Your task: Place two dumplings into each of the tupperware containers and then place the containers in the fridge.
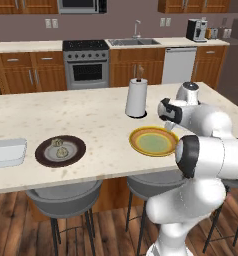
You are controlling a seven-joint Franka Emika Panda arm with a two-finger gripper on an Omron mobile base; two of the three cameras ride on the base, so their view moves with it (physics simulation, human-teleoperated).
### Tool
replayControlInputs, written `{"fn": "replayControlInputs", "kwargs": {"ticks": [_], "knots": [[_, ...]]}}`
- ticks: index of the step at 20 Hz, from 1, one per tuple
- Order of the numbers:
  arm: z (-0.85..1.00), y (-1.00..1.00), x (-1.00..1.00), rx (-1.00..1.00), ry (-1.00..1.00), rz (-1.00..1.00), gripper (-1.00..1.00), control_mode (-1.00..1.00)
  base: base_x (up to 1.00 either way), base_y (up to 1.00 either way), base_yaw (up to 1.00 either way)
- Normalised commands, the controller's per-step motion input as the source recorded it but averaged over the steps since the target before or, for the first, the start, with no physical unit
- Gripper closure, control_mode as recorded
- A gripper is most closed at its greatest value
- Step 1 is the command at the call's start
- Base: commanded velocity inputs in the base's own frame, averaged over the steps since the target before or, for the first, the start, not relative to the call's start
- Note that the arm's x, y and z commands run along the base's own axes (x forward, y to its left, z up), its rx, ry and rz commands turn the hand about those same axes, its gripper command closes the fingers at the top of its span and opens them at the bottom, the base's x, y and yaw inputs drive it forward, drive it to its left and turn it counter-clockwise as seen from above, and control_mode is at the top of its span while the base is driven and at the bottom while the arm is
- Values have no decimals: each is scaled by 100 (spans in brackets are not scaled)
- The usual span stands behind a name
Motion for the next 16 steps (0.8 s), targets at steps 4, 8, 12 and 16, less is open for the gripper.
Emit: {"fn": "replayControlInputs", "kwargs": {"ticks": [4, 8, 12, 16], "knots": [[25, 46, -82, -7, 8, 77, 100, -100, 0, 0, 0], [54, 31, -95, -16, 7, 63, 100, -100, 0, 0, 0], [53, 5, -91, -18, 0, 38, 100, -100, 0, 0, 0], [51, 7, -79, -12, 0, 21, 100, -100, 0, 0, 0]]}}
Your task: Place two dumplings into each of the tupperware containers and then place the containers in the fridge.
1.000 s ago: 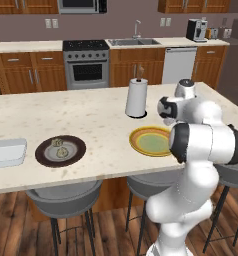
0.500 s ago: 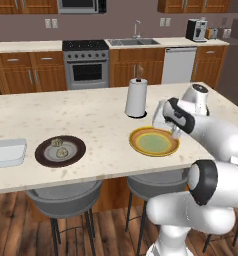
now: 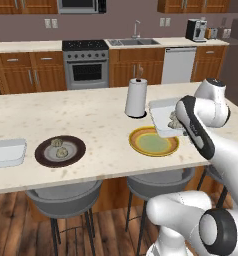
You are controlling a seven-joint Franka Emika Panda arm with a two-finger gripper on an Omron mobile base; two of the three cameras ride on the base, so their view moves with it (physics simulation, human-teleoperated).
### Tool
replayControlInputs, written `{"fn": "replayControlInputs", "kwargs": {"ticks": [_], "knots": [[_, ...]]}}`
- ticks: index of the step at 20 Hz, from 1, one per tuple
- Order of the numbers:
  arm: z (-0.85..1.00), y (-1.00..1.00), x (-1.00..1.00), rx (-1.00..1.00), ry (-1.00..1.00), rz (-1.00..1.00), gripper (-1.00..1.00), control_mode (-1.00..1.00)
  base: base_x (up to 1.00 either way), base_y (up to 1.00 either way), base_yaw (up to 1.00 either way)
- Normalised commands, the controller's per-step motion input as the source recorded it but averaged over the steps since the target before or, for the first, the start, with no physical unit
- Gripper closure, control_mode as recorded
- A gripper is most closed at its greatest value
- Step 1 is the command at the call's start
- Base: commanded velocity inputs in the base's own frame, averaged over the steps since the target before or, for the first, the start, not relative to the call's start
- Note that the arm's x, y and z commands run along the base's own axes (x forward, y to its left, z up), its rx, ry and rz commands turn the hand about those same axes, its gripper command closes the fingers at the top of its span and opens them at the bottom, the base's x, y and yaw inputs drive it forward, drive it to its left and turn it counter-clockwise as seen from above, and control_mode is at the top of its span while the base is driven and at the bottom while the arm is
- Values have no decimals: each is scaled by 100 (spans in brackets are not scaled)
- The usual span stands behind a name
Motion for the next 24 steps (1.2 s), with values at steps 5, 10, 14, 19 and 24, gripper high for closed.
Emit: {"fn": "replayControlInputs", "kwargs": {"ticks": [5, 10, 14, 19, 24], "knots": [[25, 38, -31, -2, 0, 7, 100, -100, 0, 0, 0], [39, 12, -14, 0, 0, 0, 100, -100, 0, 0, 0], [36, -1, -26, 0, 3, 0, 100, -100, 0, 0, 0], [9, 8, -45, 1, 7, 0, 100, -100, 0, 0, 0], [3, 0, -63, 5, 7, 0, 100, -100, 0, 0, 0]]}}
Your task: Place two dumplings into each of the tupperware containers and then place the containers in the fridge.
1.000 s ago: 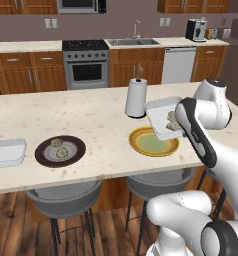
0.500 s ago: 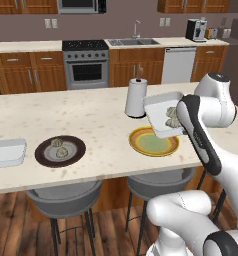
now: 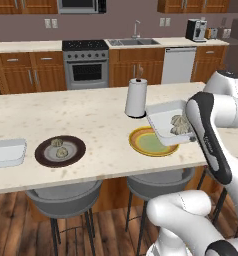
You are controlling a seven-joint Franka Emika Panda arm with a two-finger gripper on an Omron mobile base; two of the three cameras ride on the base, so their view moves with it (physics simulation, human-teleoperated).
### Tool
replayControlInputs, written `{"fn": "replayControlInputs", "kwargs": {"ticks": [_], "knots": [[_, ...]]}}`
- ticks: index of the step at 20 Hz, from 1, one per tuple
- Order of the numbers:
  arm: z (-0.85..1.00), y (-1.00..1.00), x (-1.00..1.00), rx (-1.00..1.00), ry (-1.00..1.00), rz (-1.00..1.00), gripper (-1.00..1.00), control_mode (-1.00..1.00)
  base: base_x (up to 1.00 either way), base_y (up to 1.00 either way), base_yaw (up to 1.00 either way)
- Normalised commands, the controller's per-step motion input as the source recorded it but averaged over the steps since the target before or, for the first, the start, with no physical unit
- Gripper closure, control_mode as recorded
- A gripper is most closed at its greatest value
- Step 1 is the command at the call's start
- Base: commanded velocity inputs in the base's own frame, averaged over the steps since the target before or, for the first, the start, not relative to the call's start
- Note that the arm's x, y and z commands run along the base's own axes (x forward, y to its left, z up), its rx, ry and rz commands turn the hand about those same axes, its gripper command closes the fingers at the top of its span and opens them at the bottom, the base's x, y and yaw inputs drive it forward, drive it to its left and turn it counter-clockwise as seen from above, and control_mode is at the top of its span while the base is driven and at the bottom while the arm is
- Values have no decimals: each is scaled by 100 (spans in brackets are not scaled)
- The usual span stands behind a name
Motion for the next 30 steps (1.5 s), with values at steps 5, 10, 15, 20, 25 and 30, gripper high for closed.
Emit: {"fn": "replayControlInputs", "kwargs": {"ticks": [5, 10, 15, 20, 25, 30], "knots": [[0, 0, -46, 12, 0, 0, 100, -100, 0, 0, 0], [0, 5, -11, 2, -1, 0, 100, -100, 0, 0, 0], [5, 11, 0, 0, 0, 0, 100, -100, 0, 0, 0], [8, 0, 0, 0, 0, 0, 100, -100, 0, 0, 0], [0, 0, -2, 0, 0, 0, 100, 100, -16, 0, 0], [0, 0, 0, 0, 0, 0, 100, 100, -88, 49, 2]]}}
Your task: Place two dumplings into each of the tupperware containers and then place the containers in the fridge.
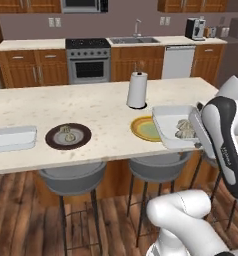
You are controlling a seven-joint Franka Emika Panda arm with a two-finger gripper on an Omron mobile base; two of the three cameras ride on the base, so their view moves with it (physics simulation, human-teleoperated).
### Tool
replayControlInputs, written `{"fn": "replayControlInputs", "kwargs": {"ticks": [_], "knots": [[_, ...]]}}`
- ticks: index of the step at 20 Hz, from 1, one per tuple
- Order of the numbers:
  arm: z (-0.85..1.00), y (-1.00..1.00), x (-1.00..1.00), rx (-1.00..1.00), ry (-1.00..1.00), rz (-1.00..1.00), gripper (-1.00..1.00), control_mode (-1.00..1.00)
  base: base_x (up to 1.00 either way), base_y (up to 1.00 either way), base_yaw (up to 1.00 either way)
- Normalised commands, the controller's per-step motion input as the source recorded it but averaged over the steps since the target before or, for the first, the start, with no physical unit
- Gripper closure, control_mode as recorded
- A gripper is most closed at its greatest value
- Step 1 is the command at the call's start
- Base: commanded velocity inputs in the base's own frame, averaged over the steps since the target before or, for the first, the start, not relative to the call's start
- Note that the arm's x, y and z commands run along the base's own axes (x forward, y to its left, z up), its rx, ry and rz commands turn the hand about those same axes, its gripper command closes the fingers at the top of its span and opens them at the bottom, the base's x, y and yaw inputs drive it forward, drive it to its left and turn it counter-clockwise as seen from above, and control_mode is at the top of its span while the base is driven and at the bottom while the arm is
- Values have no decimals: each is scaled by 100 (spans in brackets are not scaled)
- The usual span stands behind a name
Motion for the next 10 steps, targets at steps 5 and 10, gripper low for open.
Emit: {"fn": "replayControlInputs", "kwargs": {"ticks": [5, 10], "knots": [[0, 0, 0, 0, 0, 0, 100, 100, -37, 100, 15], [0, 0, 0, 0, 0, 0, 100, 100, -7, 100, 16]]}}
